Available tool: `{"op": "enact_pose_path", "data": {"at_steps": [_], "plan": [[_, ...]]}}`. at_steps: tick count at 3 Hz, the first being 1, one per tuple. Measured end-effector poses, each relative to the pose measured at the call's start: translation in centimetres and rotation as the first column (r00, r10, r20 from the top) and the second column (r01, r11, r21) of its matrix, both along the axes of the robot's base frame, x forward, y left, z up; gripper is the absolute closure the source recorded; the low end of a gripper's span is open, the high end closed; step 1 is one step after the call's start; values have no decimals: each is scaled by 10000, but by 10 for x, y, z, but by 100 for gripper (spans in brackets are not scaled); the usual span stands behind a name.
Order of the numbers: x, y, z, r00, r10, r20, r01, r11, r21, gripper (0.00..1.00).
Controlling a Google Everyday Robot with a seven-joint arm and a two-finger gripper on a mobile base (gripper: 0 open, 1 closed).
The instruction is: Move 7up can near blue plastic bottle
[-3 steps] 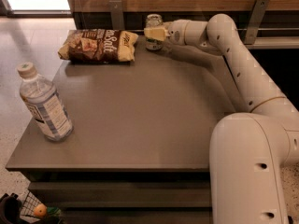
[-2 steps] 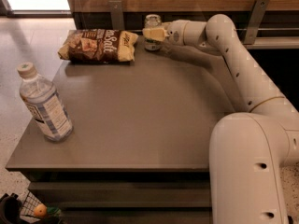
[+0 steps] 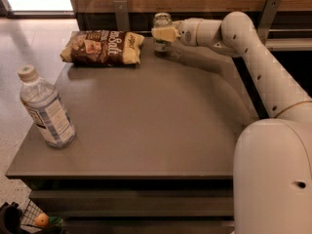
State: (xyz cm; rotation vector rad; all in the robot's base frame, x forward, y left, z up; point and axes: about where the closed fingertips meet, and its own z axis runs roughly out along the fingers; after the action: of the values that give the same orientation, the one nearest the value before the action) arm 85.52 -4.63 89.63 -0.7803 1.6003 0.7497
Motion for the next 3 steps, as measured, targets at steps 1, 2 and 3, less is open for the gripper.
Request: {"op": "enact_pose_path", "data": {"at_steps": [1, 2, 3], "plan": [[-41, -11, 20, 9995, 219, 235, -219, 9998, -25, 100], [-85, -13, 34, 9985, 419, 365, -413, 9990, -150, 100], [-151, 3, 44, 9948, 944, 391, -929, 9949, -393, 100]]}}
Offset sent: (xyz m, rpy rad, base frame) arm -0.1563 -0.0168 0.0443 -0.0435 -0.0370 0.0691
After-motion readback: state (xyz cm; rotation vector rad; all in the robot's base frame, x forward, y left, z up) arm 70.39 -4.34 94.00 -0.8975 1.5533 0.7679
